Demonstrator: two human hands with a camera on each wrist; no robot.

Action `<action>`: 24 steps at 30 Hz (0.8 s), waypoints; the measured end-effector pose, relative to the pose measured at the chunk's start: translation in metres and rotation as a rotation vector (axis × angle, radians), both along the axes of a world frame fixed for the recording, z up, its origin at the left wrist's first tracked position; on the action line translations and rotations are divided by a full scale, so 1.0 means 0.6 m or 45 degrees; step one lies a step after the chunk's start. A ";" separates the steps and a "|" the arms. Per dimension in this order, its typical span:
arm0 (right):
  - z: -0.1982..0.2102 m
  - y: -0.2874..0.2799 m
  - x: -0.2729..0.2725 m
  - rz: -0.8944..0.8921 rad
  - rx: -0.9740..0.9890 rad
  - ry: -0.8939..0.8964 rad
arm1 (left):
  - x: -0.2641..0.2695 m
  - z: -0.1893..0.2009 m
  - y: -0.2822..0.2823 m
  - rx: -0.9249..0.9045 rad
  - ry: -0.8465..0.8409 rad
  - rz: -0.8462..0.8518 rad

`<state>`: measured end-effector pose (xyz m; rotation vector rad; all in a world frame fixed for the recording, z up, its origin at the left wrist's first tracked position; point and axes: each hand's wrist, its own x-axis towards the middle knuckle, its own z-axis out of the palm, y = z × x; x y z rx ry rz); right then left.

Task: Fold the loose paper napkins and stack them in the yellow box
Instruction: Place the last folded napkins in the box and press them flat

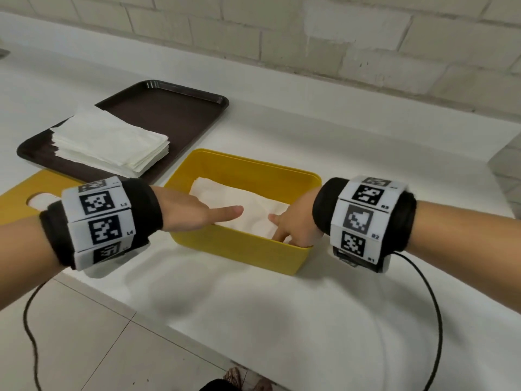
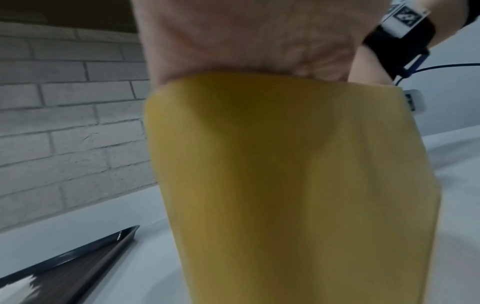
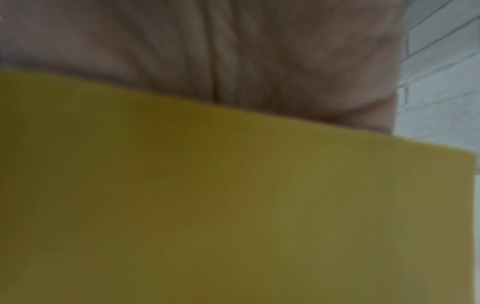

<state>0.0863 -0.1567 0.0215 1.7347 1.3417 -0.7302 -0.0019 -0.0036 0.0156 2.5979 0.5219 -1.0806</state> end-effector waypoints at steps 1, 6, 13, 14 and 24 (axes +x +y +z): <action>-0.003 0.000 0.002 -0.002 0.007 0.001 | 0.003 0.001 0.000 -0.008 -0.007 0.032; 0.011 0.001 0.023 -0.123 0.258 0.166 | 0.025 0.022 0.000 0.021 -0.125 -0.065; -0.017 0.013 0.023 -0.096 0.142 0.045 | 0.057 -0.014 0.011 0.199 0.019 -0.049; -0.019 0.014 0.022 -0.082 0.139 0.024 | 0.056 -0.012 0.013 0.220 0.050 -0.151; 0.002 0.018 0.021 -0.348 0.351 0.132 | 0.059 -0.018 0.042 0.112 -0.151 -0.373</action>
